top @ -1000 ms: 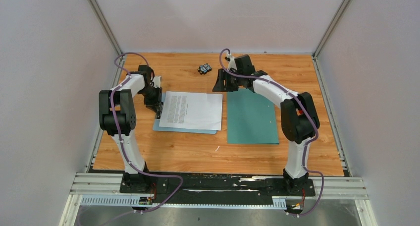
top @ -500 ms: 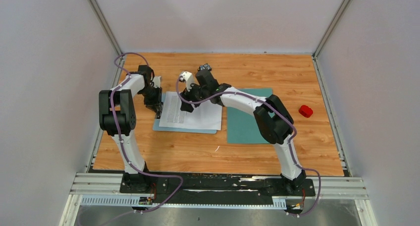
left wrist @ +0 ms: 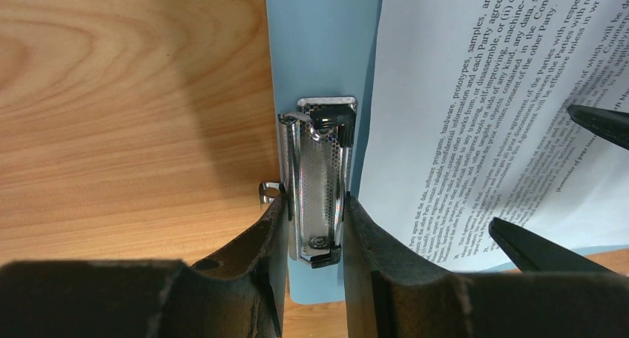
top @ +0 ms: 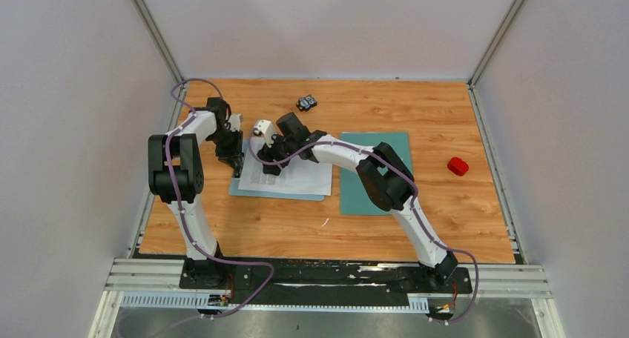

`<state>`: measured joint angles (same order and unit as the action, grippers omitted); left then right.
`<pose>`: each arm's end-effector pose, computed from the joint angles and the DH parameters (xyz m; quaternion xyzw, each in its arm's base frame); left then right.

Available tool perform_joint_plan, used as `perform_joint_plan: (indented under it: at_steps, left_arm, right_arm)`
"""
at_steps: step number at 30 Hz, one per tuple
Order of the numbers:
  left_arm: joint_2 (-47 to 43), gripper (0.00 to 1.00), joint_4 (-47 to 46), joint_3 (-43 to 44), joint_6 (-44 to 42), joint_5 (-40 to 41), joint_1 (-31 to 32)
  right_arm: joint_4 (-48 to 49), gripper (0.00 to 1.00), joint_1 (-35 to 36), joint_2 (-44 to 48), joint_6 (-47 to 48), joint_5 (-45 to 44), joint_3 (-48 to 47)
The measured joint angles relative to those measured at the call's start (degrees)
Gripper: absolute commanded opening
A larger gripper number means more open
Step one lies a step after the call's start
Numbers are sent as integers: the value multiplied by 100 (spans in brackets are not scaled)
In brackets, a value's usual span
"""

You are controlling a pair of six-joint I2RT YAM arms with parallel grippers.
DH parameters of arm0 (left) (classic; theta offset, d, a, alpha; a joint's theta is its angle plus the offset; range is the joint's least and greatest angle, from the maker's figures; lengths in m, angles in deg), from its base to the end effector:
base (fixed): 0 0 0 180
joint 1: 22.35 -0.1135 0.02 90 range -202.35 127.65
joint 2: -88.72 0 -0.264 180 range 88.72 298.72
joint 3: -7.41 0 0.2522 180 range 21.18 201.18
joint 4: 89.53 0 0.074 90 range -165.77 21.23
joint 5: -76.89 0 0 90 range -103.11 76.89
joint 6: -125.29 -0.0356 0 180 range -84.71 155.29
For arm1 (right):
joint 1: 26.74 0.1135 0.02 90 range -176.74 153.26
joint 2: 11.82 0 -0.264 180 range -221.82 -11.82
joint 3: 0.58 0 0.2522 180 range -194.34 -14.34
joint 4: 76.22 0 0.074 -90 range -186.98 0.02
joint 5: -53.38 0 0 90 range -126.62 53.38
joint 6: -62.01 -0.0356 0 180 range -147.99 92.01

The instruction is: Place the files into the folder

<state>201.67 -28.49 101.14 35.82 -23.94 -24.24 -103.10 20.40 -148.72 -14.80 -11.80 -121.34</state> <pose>0.3795 0.0058 0.1662 -0.0129 0.9919 -0.0930 0.0856 0.3514 0.4007 0.1512 -0.5241 0.7314 0.3022 0.3148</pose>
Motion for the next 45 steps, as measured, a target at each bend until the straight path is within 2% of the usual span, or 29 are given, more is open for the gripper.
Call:
perform_joint_plan:
  at_steps: [7, 26, 45]
  left_arm:
    - [0, 0, 2, 0, -13, -109, -17]
    - [0, 0, 4, 0, -37, -385, -127]
    - [-33, 0, -92, -85, 31, -474, -203]
  right_arm:
    - [-83, 65, 81, -256, 42, -160, -361]
    - [15, 61, 197, -365, -48, -315, -481]
    - [490, 61, 284, -435, -1014, -437, -437]
